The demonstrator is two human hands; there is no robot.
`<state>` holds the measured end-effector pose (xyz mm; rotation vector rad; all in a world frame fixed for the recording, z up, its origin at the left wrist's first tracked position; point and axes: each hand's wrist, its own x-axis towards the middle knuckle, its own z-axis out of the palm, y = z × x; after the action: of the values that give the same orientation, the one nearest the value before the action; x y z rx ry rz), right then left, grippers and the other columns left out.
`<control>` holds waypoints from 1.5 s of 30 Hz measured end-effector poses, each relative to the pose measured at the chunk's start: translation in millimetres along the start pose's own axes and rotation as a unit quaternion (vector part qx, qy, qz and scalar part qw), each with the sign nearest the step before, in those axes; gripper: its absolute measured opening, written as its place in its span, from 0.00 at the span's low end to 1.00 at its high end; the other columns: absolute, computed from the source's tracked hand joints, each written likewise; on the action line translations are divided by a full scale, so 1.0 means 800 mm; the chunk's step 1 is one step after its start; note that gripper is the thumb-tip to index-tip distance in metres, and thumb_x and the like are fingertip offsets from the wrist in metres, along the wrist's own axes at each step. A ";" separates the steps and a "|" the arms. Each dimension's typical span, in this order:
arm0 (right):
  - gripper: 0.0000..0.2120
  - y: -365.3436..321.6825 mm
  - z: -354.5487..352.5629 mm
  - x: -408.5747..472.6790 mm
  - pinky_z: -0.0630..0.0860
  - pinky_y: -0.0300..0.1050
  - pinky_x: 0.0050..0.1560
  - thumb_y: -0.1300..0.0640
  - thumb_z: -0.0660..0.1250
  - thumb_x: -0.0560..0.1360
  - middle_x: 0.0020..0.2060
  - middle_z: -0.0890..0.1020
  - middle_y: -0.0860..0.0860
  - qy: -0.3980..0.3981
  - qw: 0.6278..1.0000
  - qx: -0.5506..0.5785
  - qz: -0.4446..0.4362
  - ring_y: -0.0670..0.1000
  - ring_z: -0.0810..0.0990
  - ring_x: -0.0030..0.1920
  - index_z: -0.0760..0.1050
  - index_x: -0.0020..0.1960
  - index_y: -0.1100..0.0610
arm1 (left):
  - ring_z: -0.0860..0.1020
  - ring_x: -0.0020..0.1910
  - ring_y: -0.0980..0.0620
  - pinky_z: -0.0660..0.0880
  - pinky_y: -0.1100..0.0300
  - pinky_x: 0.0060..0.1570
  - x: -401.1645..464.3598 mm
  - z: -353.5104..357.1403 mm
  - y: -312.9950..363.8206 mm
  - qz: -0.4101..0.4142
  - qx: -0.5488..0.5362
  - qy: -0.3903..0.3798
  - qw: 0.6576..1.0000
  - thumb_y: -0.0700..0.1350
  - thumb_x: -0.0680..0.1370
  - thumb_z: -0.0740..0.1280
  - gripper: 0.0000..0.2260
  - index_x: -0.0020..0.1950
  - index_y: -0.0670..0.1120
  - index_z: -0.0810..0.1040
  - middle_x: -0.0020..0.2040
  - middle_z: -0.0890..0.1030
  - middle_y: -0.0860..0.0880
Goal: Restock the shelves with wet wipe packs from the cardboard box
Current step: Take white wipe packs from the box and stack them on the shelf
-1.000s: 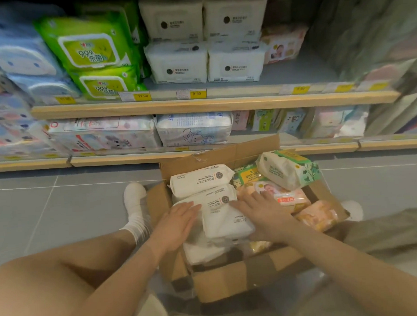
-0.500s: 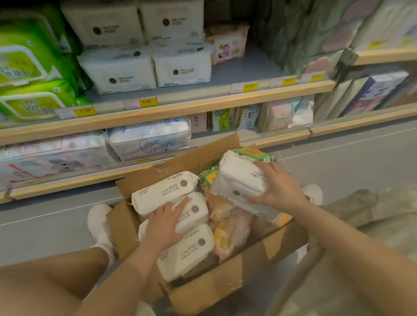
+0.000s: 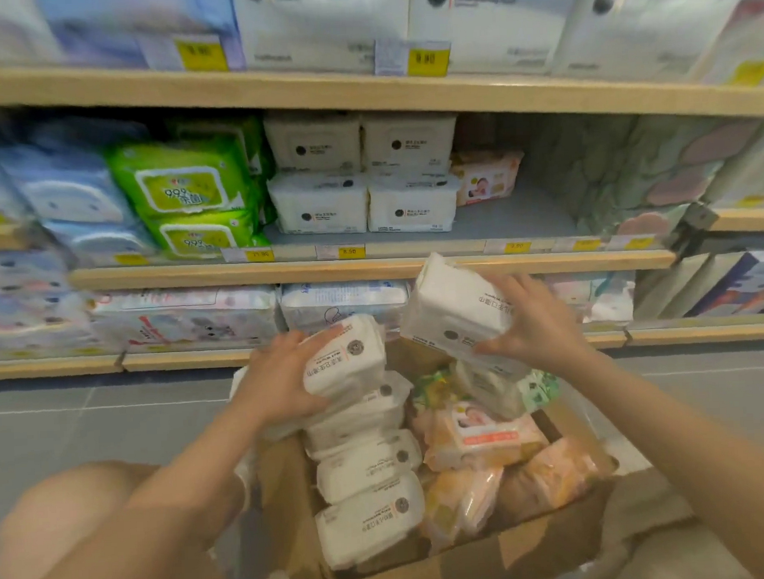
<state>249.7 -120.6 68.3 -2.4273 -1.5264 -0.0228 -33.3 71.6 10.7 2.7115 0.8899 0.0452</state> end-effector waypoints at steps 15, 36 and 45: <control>0.45 -0.138 0.046 0.231 0.64 0.52 0.58 0.41 0.76 0.62 0.62 0.71 0.50 0.026 0.985 -0.077 -0.154 0.56 0.70 0.61 0.60 0.73 0.47 | 0.67 0.59 0.47 0.65 0.49 0.55 0.040 -0.086 -0.166 -0.096 0.023 0.117 0.988 0.62 0.59 0.64 0.45 0.74 0.67 0.51 0.58 0.68 0.51; 0.39 -0.185 0.121 0.383 0.47 0.54 0.75 0.43 0.67 0.73 0.77 0.51 0.49 -0.119 0.977 -0.059 -0.165 0.52 0.51 0.76 0.48 0.77 0.45 | 0.66 0.59 0.50 0.66 0.50 0.54 0.053 -0.082 -0.191 -0.105 -0.010 0.119 0.987 0.63 0.59 0.63 0.44 0.73 0.68 0.48 0.56 0.67 0.54; 0.33 -0.150 0.097 0.307 0.54 0.55 0.74 0.43 0.67 0.74 0.74 0.61 0.50 -0.059 0.974 -0.011 -0.220 0.53 0.58 0.74 0.59 0.74 0.48 | 0.65 0.60 0.50 0.64 0.51 0.57 0.084 -0.079 -0.130 -0.053 -0.010 0.065 0.996 0.58 0.64 0.70 0.44 0.73 0.69 0.46 0.57 0.65 0.55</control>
<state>242.1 163.2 58.6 -2.0889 -2.0970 0.0170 -46.3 206.8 38.5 2.6631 1.0646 0.2102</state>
